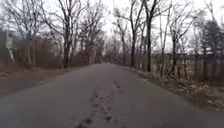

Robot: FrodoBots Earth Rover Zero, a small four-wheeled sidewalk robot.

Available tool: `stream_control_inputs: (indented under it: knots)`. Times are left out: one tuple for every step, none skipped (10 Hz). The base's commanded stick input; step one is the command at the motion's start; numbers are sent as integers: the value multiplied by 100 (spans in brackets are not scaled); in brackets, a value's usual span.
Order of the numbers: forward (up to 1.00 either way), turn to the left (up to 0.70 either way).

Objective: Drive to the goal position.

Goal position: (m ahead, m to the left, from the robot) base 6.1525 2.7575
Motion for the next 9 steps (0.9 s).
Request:
stream_control_inputs:
  knots:
    - [100,28]
    - [100,15]
    - [100,3]
    - [100,0]
    - [100,0]
    - [100,0]
    - [100,0]
    - [100,0]
    - [100,0]
